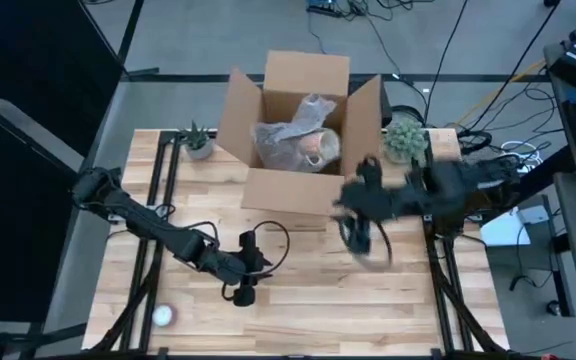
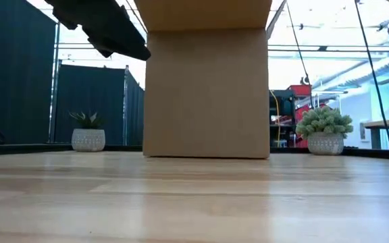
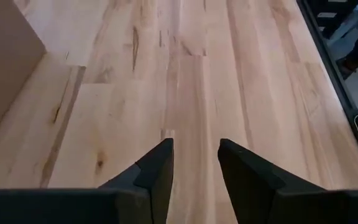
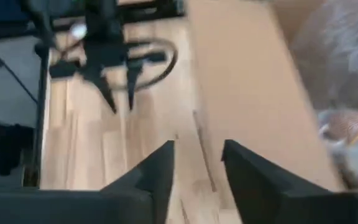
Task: Wrap mug
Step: Put the orange wrapped cup into the box
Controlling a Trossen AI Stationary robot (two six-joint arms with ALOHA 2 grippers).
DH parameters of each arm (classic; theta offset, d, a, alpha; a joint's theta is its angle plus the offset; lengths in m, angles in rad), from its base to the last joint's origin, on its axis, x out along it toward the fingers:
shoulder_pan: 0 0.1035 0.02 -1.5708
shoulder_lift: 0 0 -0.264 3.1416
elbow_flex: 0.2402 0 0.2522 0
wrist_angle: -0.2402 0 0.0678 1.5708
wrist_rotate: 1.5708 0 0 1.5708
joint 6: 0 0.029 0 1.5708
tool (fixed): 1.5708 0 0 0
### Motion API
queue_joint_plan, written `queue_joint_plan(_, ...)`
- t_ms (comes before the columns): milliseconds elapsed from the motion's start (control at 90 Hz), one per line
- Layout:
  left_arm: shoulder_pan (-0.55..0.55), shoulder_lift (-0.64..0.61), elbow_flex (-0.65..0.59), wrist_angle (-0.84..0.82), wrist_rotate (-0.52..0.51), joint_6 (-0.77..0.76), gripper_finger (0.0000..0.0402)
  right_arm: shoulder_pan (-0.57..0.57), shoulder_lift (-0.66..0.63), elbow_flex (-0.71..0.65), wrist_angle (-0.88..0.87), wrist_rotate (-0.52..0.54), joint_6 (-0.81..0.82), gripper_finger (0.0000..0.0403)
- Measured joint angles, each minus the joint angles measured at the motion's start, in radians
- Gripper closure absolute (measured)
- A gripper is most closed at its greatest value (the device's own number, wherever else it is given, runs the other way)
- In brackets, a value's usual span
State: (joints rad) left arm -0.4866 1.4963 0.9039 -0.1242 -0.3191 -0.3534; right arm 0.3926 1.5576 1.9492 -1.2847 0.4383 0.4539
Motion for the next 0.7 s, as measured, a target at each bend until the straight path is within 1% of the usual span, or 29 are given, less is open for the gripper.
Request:
queue_joint_plan(100,0.000,0.000,0.000,0.002,0.000,0.000,0.0282,0.070,-0.036,-0.118,0.036,0.091,0.076,0.0345)
queue_joint_plan(211,0.000,0.000,0.000,0.001,0.000,0.000,0.0282,0.135,-0.082,-0.259,0.121,0.119,0.149,0.0389)
queue_joint_plan(267,0.000,0.000,0.000,0.001,0.000,0.000,0.0282,0.162,-0.099,-0.323,0.169,0.126,0.162,0.0398)
queue_joint_plan(333,0.000,0.000,0.000,0.001,0.000,0.000,0.0282,0.185,-0.116,-0.375,0.220,0.161,0.171,0.0396)
queue_joint_plan(433,0.000,0.000,0.000,0.001,0.000,0.001,0.0282,0.186,-0.141,-0.386,0.283,0.169,0.160,0.0394)
queue_joint_plan(522,0.000,0.000,0.000,-0.002,0.000,0.002,0.0282,0.174,-0.155,-0.361,0.352,0.173,0.104,0.0393)
queue_joint_plan(611,0.003,-0.015,0.000,-0.051,0.000,0.018,0.0282,0.149,-0.158,-0.323,0.447,0.170,-0.013,0.0393)
queue_joint_plan(700,0.016,-0.035,0.000,-0.146,-0.010,0.019,0.0282,0.116,-0.159,-0.283,0.548,0.157,-0.187,0.0388)
